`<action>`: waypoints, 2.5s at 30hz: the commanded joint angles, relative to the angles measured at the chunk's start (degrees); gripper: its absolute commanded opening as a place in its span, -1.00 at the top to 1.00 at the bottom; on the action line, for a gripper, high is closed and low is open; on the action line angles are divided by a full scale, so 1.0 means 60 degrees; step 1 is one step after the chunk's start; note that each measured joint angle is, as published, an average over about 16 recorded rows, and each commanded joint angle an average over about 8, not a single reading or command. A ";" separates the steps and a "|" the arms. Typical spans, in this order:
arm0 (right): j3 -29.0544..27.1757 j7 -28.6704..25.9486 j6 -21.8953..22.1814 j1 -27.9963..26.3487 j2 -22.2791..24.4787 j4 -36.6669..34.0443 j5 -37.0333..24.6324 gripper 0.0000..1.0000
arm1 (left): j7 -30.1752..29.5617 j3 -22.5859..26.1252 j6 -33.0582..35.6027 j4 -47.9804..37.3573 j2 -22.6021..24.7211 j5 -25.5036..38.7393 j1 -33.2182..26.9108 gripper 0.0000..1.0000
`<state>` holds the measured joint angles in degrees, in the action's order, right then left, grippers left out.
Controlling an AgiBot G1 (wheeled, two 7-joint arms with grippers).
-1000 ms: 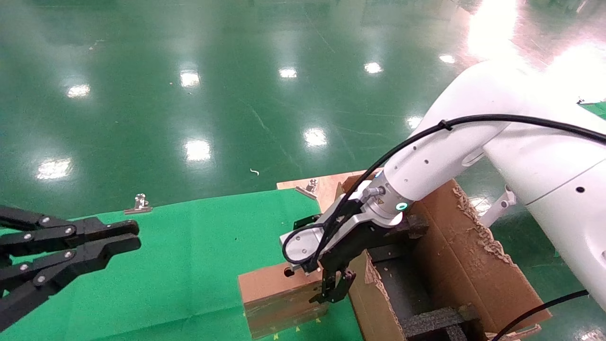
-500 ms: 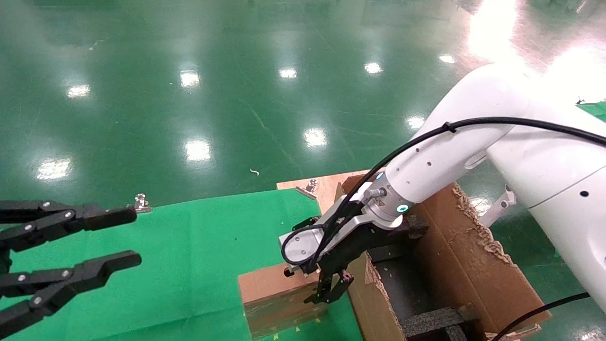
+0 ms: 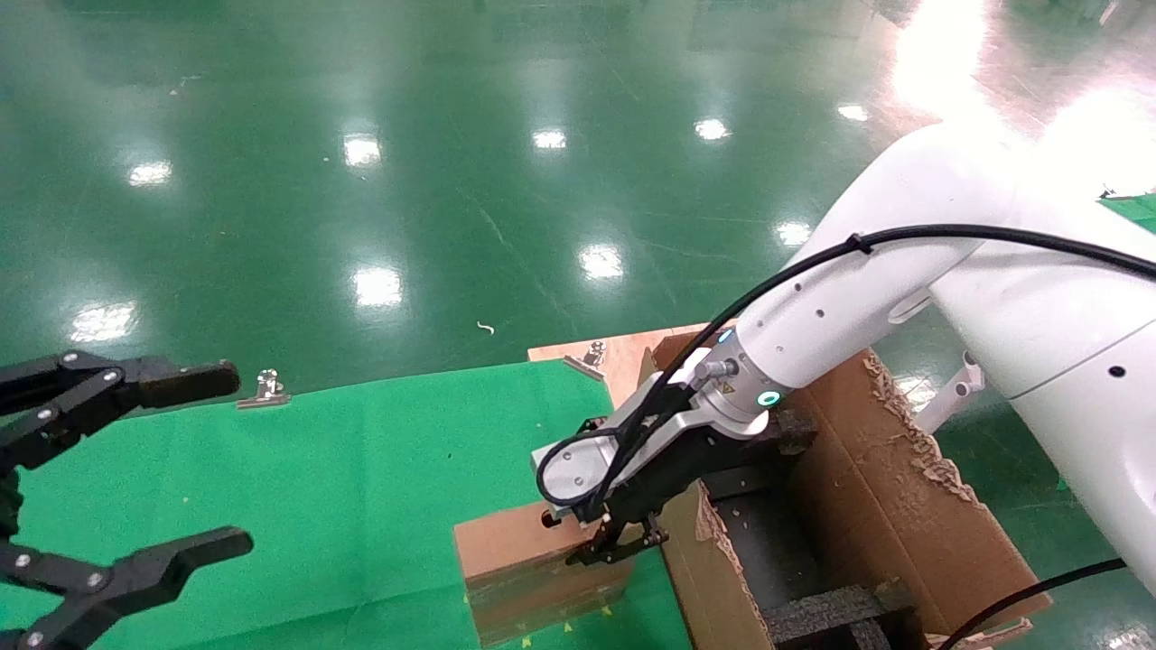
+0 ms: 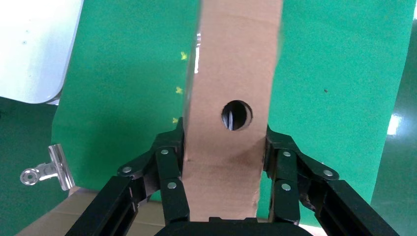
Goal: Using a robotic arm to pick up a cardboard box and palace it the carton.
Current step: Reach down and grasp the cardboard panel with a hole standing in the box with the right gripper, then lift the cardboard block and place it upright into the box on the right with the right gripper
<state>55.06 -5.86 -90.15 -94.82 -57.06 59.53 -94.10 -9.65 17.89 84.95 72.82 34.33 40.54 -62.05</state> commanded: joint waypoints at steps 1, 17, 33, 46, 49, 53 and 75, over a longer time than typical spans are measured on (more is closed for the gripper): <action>-0.0004 0.0002 -0.0009 0.0005 -0.0001 0.0006 0.0001 1.00 | 0.0000 0.0000 0.0000 0.0000 0.0000 0.0000 0.0000 -1.00; -0.0442 0.0398 0.0092 -0.1643 0.0256 -0.0987 0.0468 1.00 | 0.0003 0.0004 0.0000 -0.0004 0.0000 -0.0002 -0.0002 -1.00; -0.0009 0.1233 -0.0116 -0.4226 0.0859 -0.2521 0.1218 1.00 | 0.0005 0.0009 -0.0001 -0.0004 -0.0002 -0.0005 -0.0004 -1.00; 0.1530 0.0130 -0.0160 -0.5106 0.3373 -0.1224 0.1173 1.00 | 0.0007 0.0012 -0.0003 -0.0004 -0.0004 -0.0008 -0.0005 -1.00; 0.1950 -0.0175 -0.0145 -0.5236 0.4027 -0.0764 0.1084 1.00 | 0.0007 0.0013 -0.0003 -0.0004 -0.0004 -0.0008 -0.0005 -1.00; 0.2430 -0.0517 -0.0107 -0.5336 0.4822 -0.0268 0.0979 1.00 | 0.0008 0.0014 -0.0004 -0.0004 -0.0004 -0.0009 -0.0005 -1.00; 0.3182 -0.1829 0.0375 -0.5062 0.6128 0.0226 0.1280 1.00 | 0.0011 0.0017 -0.0007 -0.0008 -0.0006 -0.0015 -0.0003 -1.00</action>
<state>74.31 -19.80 -87.19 -124.66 -20.07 60.82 -86.28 -9.59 17.99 84.91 72.77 34.30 40.45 -62.08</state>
